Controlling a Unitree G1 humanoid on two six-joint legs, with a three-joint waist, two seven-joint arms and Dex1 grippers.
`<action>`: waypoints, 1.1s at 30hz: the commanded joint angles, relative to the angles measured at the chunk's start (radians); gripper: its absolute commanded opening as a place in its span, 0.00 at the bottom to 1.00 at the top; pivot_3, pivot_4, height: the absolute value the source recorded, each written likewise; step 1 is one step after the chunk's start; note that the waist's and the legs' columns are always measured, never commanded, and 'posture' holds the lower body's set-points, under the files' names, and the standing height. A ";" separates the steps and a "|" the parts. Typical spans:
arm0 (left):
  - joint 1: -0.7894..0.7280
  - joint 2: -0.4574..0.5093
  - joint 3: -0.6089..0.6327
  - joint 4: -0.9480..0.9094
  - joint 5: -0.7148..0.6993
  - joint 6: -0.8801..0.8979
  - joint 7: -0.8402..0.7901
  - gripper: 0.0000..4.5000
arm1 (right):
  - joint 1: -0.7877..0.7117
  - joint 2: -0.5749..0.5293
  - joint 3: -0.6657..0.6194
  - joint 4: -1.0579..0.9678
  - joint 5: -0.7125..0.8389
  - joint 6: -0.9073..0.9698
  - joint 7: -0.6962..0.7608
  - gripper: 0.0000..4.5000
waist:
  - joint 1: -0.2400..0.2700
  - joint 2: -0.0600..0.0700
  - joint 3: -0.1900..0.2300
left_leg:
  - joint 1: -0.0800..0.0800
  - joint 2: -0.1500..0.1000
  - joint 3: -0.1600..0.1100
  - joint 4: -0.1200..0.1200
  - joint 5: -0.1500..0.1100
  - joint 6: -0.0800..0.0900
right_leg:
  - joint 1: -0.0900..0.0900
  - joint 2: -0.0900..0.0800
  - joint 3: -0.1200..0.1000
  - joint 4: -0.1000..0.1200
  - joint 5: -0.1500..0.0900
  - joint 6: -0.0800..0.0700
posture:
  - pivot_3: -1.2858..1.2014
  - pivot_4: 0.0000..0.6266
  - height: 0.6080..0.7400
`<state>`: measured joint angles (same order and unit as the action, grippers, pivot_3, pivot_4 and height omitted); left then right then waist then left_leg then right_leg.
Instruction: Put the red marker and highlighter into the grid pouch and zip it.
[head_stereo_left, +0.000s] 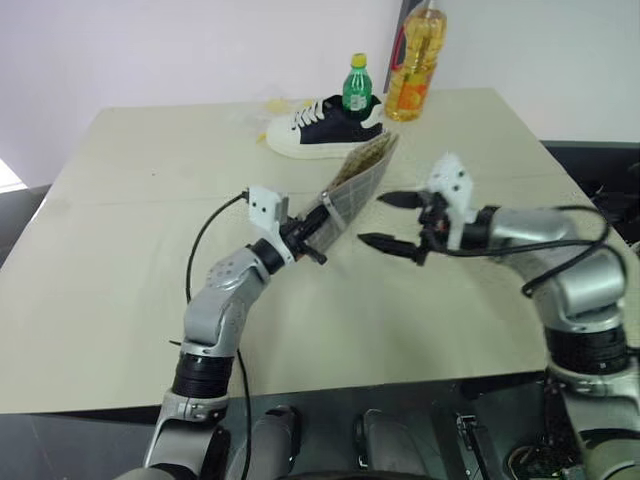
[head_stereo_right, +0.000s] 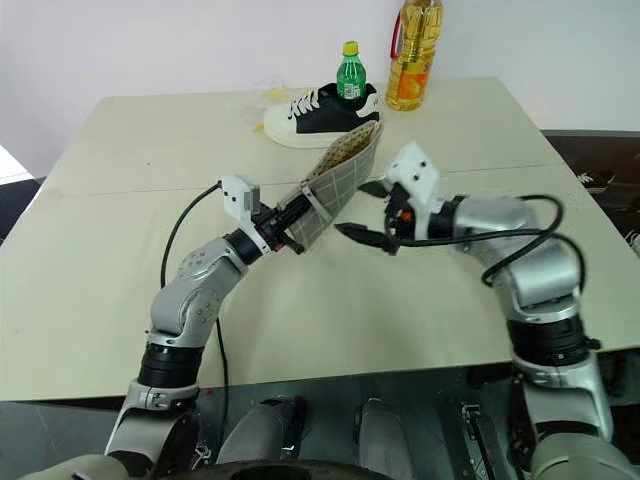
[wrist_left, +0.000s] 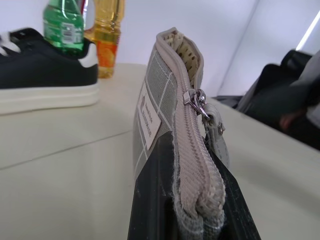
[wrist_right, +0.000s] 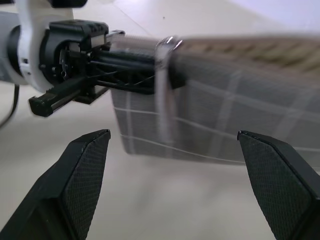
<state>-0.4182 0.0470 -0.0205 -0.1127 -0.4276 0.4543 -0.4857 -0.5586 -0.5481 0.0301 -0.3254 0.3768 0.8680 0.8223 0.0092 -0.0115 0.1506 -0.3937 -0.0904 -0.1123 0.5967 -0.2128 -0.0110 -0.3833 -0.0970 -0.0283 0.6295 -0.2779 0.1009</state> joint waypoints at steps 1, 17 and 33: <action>-0.007 -0.007 -0.003 -0.037 -0.021 0.008 0.012 0.00 | -0.017 0.064 0.015 -0.007 -0.003 0.036 -0.108 0.94 | 0.003 0.000 0.000 | 0.000 0.000 0.000 0.000 0.000 0.000 | 0.000 0.000 0.000 0.000 0.000 0.000 | 0.52 0.24 0.99; 0.022 0.003 -0.002 -0.069 -0.007 0.015 0.039 0.00 | -0.061 0.086 0.035 0.088 -0.025 0.006 -0.197 0.00 | 0.003 0.000 0.000 | 0.000 -0.001 0.000 0.000 0.000 -0.001 | 0.000 0.000 0.000 0.000 0.000 0.000 | 0.52 0.24 0.99; 0.164 0.315 -0.054 -0.146 0.110 -0.140 -0.148 0.00 | -0.175 -0.211 -0.002 0.377 -0.194 -0.266 -0.135 0.00 | 0.001 0.001 0.000 | -0.001 0.000 0.001 -0.002 0.000 0.000 | -0.001 0.000 0.001 -0.002 0.000 -0.001 | 0.52 0.24 0.99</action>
<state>-0.2723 0.3433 -0.0998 -0.2212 -0.3093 0.3190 -0.6161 -0.7357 -0.7193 0.0563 0.1006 0.1803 0.6188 0.6476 0.0103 -0.0108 0.1509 -0.3949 -0.0907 -0.1112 0.5952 -0.2126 -0.0114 -0.3845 -0.0973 -0.0275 0.6279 -0.2779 0.1003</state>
